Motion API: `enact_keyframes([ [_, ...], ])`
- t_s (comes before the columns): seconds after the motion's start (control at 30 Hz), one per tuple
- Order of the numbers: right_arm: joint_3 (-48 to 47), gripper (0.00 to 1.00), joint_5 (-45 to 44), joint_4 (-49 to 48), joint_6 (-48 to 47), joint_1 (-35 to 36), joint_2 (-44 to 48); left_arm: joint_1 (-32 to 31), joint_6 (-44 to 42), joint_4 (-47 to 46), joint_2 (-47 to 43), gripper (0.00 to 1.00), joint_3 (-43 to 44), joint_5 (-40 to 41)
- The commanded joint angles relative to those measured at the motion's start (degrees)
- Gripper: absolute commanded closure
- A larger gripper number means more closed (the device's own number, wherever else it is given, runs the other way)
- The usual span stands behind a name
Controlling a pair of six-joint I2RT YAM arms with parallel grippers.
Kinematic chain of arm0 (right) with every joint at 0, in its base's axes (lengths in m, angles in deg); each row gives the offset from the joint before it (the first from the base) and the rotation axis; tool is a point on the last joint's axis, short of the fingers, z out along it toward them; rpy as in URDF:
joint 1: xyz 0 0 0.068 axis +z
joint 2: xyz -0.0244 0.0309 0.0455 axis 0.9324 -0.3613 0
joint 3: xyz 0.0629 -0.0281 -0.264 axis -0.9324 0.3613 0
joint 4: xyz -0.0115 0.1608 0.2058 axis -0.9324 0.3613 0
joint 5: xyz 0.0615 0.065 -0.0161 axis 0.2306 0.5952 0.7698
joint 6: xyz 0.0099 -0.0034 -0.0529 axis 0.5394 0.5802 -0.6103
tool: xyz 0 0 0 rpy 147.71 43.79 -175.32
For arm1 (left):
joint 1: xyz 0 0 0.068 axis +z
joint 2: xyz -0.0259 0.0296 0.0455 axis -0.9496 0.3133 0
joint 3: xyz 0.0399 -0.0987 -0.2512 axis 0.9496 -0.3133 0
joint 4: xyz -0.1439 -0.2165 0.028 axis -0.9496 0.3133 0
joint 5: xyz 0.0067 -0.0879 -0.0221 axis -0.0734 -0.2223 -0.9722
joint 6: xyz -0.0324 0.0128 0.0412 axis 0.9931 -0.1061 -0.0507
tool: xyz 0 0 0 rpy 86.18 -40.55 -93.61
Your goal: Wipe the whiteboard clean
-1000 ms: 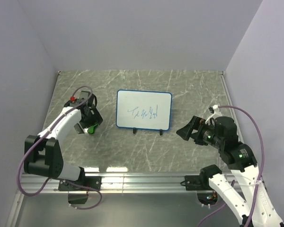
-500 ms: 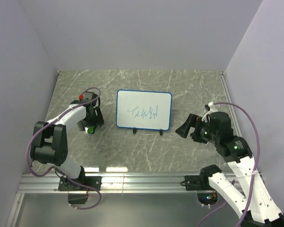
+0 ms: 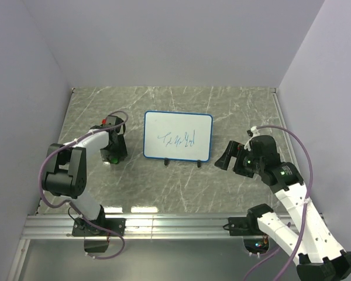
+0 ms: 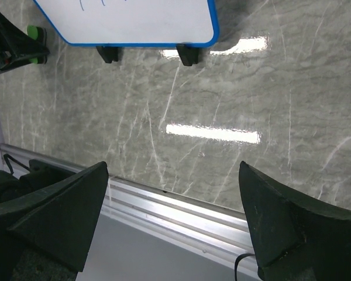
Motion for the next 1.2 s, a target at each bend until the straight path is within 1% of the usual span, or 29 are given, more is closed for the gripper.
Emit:
enact_keyframes([
  [0.0,0.29,0.01,-0.53,-2.59,-0.82,0.31,-0.32,0.66,-1.41,-1.41,1.41,0.41,0.59,-0.72],
  [0.07,0.37,0.02,-0.70,-2.85,-0.65,0.31,-0.59,0.75,-1.41,-1.41,2.11,0.47,0.68,-1.24],
  [0.1,0.55,0.02,-0.70,-2.94,-0.65,0.31,-0.67,0.75,-1.32,-1.41,2.29,0.54,0.76,-1.51],
  [0.17,0.73,0.02,-0.88,-3.38,-0.47,0.31,-0.76,0.75,-0.88,-1.41,2.55,0.63,0.76,-2.91],
  [0.2,0.99,0.02,-0.88,-3.55,-0.39,0.39,-0.85,0.75,-0.71,-1.32,2.64,0.72,0.94,-3.26],
  [0.27,1.25,0.02,-0.79,-3.99,-0.12,0.39,-1.03,0.66,-0.01,-0.88,2.82,0.81,1.38,-4.41],
  [0.3,1.60,0.02,-0.79,-4.26,0.05,0.31,-1.11,0.75,0.00,-0.88,2.99,0.85,1.55,-4.85],
  [0.4,2.13,0.02,-0.36,-5.22,0.49,0.31,-1.64,0.66,-0.35,-0.53,3.96,0.85,2.34,-5.90],
  [0.47,2.22,0.02,0.00,-5.75,0.93,0.31,-2.25,0.75,-0.44,0.16,4.57,0.81,3.05,-5.99],
  [0.53,1.96,0.02,0.61,-6.10,1.02,0.31,-2.78,0.75,-0.27,1.39,4.49,0.61,4.45,-5.82],
  [0.57,1.87,0.02,0.70,-6.02,1.02,0.39,-3.39,0.75,-0.18,2.88,4.23,0.49,4.98,-5.56],
  [0.6,1.43,0.02,0.79,-6.02,1.02,0.39,-3.49,0.75,0.00,3.94,3.79,0.30,6.03,-5.29],
  [0.67,0.99,0.02,0.61,-5.84,1.02,0.39,-4.01,0.75,0.09,6.48,2.21,0.17,6.91,-4.59],
  [0.77,0.99,0.02,-0.09,-5.75,1.20,0.39,-4.02,0.75,-0.79,7.55,-0.34,0.13,7.44,-3.71],
  [0.87,0.82,0.02,-0.35,-6.02,1.46,0.31,-3.93,0.84,-2.02,6.59,-0.44,0.14,9.20,-2.74],
  [0.93,0.55,0.02,-0.70,-5.49,1.28,0.31,-4.63,0.93,-2.81,5.80,1.93,0.15,11.48,-2.74],
  [1.03,-0.32,0.02,-1.06,-4.79,0.93,0.31,-5.24,1.28,-4.31,5.97,6.14,0.21,14.21,-3.71],
  [1.17,-1.20,0.02,-3.25,-3.47,0.58,0.39,-5.16,1.28,-4.49,5.01,8.35,0.30,13.86,-6.08],
])
